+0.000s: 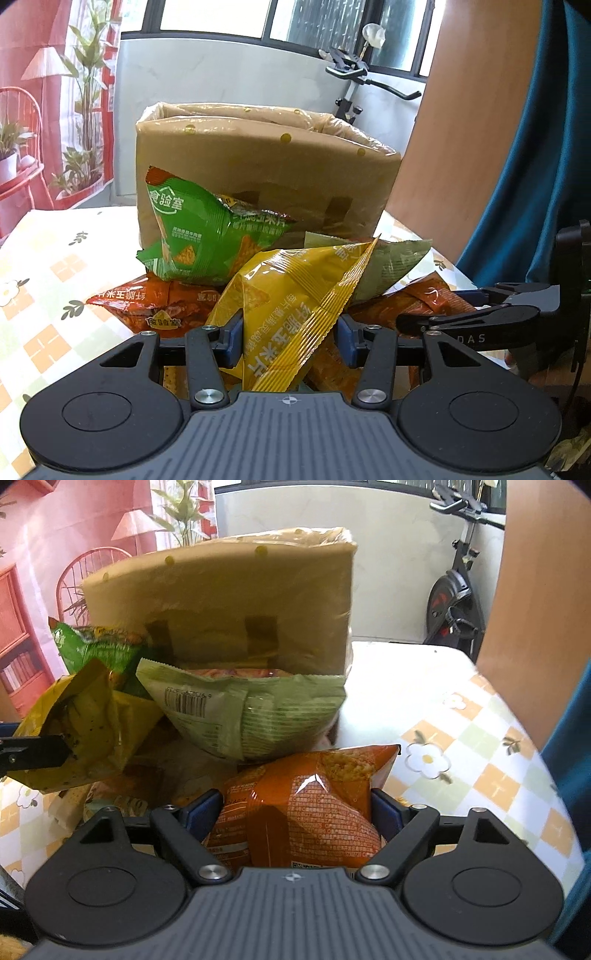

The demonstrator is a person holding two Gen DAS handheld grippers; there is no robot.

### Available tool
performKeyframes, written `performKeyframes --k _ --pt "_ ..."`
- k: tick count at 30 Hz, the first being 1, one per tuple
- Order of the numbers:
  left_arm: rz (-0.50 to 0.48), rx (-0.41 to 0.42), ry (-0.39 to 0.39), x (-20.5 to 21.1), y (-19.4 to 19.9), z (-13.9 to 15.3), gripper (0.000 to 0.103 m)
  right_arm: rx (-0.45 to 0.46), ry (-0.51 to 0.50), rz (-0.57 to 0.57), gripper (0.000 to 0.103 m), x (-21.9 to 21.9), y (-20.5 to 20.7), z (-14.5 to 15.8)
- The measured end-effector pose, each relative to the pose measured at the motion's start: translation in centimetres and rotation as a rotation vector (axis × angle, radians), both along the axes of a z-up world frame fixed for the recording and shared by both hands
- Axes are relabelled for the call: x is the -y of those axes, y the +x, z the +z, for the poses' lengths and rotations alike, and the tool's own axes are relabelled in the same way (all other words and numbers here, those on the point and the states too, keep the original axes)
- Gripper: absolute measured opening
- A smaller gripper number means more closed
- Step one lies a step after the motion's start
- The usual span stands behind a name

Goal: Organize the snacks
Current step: 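Grasp the orange corn-chip bag with the right tool while the left grasps the yellow bag, then lift both bags and drop them into the cardboard box, opening both tools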

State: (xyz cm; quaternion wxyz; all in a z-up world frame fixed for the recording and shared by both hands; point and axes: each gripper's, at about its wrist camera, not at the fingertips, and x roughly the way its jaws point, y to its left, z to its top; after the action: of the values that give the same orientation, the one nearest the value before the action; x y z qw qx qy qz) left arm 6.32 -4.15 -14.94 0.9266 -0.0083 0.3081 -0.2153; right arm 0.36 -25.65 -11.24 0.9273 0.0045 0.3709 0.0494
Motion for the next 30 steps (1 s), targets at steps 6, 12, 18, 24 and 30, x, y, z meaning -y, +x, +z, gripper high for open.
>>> performKeyframes --k 6,12,18,24,30 --pt "-0.005 0.021 0.003 0.0 -0.4 0.1 0.052 0.000 -0.009 -0.035 0.086 1.1 -0.8 0.0" --pt "-0.020 0.052 0.006 0.3 -1.2 0.4 0.052 0.017 -0.011 -0.083 0.086 2.5 -2.0 0.5" --pt "-0.034 0.080 0.007 0.4 -1.9 0.6 0.052 0.034 -0.030 -0.140 0.086 3.9 -3.3 0.9" --pt "-0.045 0.156 0.026 0.3 -2.6 1.9 0.052 0.065 -0.006 -0.207 0.086 5.4 -3.5 1.7" --pt "-0.042 0.205 -0.009 -0.2 -3.0 3.6 0.052 0.161 -0.006 -0.230 0.086 6.0 -3.6 4.1"
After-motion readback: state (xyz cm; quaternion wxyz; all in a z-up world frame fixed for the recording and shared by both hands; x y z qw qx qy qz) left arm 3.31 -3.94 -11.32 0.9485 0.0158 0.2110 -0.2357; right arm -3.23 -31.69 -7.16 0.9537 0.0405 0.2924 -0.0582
